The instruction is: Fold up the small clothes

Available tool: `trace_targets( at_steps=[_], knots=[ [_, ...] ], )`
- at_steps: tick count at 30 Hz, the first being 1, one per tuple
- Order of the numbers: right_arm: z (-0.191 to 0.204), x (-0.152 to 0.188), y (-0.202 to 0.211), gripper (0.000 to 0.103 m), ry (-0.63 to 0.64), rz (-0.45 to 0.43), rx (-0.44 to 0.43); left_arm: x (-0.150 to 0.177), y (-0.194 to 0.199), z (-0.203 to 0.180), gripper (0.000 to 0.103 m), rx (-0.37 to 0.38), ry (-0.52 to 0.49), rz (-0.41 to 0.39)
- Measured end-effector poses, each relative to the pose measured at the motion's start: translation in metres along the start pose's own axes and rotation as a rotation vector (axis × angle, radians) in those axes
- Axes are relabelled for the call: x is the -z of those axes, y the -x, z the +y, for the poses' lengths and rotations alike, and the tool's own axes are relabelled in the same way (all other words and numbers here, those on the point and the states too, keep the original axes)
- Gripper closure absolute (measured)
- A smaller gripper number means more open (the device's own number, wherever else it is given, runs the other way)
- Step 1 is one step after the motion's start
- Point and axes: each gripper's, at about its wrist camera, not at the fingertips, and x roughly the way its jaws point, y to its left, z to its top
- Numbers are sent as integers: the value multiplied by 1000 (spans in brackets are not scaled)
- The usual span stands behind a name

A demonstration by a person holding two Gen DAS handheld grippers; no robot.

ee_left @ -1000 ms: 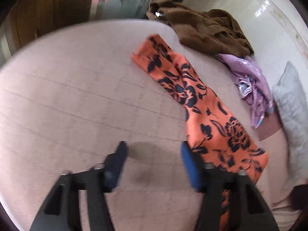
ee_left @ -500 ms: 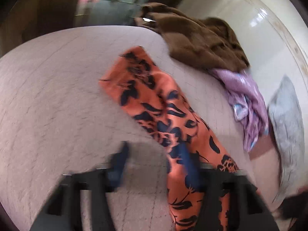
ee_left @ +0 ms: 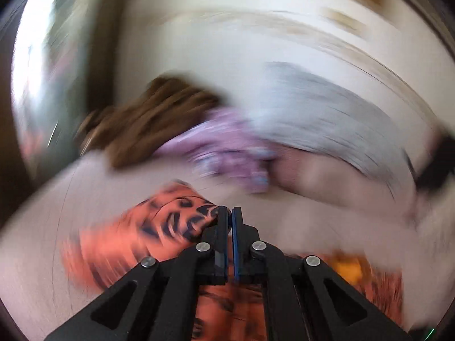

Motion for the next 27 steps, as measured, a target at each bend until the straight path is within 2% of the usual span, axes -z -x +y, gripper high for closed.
trace_targets(
  at_steps=[1,3,4,5,6,7,8,9,10,11,12,14,15,17,18,20,21,22,23,25,26,27],
  knots=[
    [-5,1,11,72,-30,-30,-4,8,10,-37,101,39,-128,-30],
    [-20,2,37,71,-86,-81,-6,26,21,-81,98,50,-249,-26],
    [-25,2,48,70,-90,-92,9,31,21,-91,98,66,-250,-5],
    [-31,3,62,69,-84,-102,37,42,20,-107,91,145,-235,51],
    [-35,3,70,67,-85,-106,56,52,19,-119,70,206,-242,94],
    [-39,5,79,64,-91,-108,75,65,15,-132,55,265,-288,152],
    [-44,8,89,62,-98,-105,95,89,13,-156,40,289,-415,219],
    [-47,9,97,52,-95,-107,112,107,11,-172,39,248,-525,232],
    [-48,9,107,45,-86,-123,133,119,12,-180,39,207,-591,228],
    [-50,8,117,43,-79,-149,158,129,14,-184,39,166,-650,217],
    [-50,5,126,41,-75,-170,178,132,21,-183,39,162,-653,205],
    [-48,-4,142,41,-69,-193,232,116,34,-164,39,185,-558,173],
    [-45,-8,146,41,-61,-198,242,101,42,-144,39,161,-480,138],
    [-31,-17,150,41,-12,-197,229,77,54,-103,38,63,-331,90],
    [-23,-20,147,42,18,-181,224,65,62,-61,33,-25,-187,58],
    [9,-29,131,42,119,-127,213,60,70,-1,24,-138,22,27],
    [25,-33,122,41,158,-108,202,59,70,45,24,-243,164,28],
    [44,-37,110,36,208,-79,182,60,66,66,24,-308,219,41],
    [68,-39,93,34,266,-48,163,63,56,100,24,-429,282,80],
    [115,-42,61,30,380,-12,147,71,37,133,25,-576,310,171],
    [133,-40,48,28,424,-2,141,77,24,147,25,-633,322,239],
    [149,-38,36,22,457,7,136,83,15,160,25,-648,354,295]
  ],
)
